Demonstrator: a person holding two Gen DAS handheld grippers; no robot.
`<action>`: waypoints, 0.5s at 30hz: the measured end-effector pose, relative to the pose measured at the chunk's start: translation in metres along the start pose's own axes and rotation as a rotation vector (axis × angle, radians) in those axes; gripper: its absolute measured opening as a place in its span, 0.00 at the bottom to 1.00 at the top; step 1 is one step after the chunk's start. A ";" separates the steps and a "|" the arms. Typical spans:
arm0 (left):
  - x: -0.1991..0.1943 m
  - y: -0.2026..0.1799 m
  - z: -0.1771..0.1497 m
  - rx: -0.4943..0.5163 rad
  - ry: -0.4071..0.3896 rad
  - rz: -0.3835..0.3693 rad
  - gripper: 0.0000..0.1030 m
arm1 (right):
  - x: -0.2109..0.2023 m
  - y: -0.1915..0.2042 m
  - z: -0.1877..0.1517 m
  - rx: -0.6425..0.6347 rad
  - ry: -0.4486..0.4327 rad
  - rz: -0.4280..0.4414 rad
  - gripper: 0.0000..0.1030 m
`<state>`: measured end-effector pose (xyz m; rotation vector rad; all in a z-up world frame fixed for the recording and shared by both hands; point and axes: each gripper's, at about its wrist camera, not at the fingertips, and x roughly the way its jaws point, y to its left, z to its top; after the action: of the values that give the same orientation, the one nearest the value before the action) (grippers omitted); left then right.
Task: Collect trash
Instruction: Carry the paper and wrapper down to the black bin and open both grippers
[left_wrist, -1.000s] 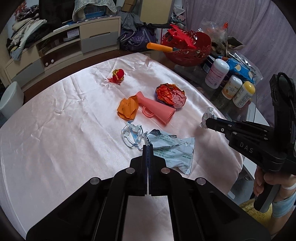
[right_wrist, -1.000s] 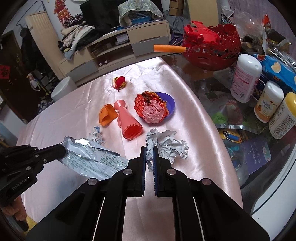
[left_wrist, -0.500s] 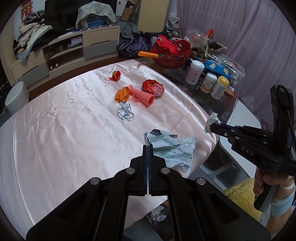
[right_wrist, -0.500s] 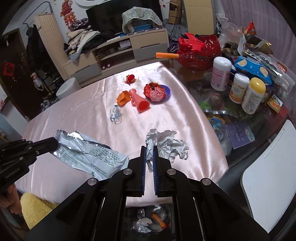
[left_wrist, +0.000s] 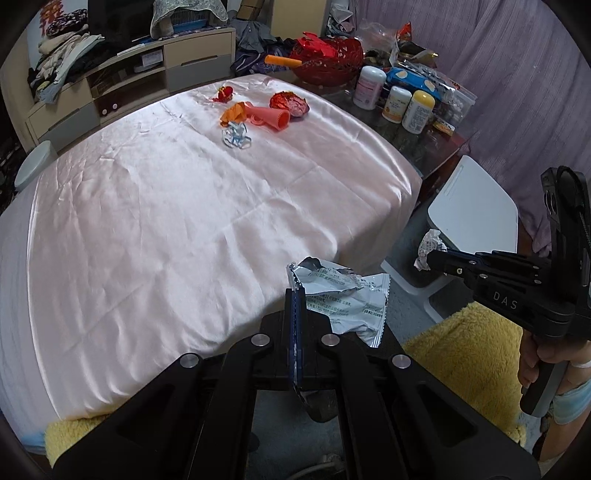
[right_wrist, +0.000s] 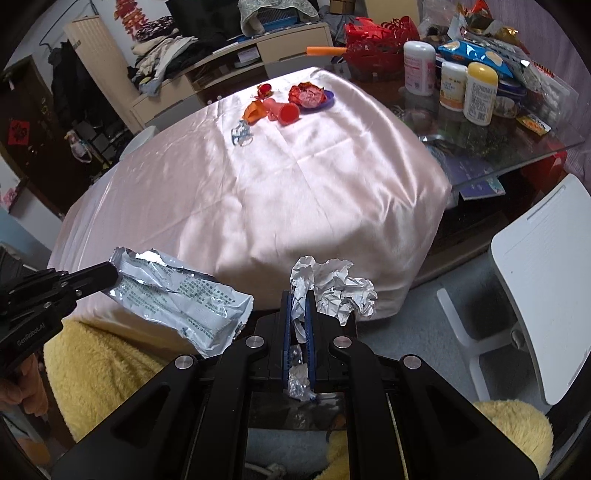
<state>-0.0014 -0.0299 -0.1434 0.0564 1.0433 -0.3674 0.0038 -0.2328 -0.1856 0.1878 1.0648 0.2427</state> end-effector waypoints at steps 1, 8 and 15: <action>0.003 -0.001 -0.007 -0.002 0.013 -0.002 0.00 | 0.001 0.001 -0.007 -0.001 0.012 0.007 0.08; 0.032 -0.005 -0.039 -0.021 0.074 -0.006 0.00 | 0.015 0.005 -0.041 0.009 0.078 0.039 0.08; 0.069 -0.005 -0.060 -0.052 0.137 -0.027 0.00 | 0.030 0.002 -0.050 0.026 0.115 0.046 0.08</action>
<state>-0.0221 -0.0396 -0.2320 0.0204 1.1893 -0.3647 -0.0263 -0.2206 -0.2334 0.2239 1.1794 0.2835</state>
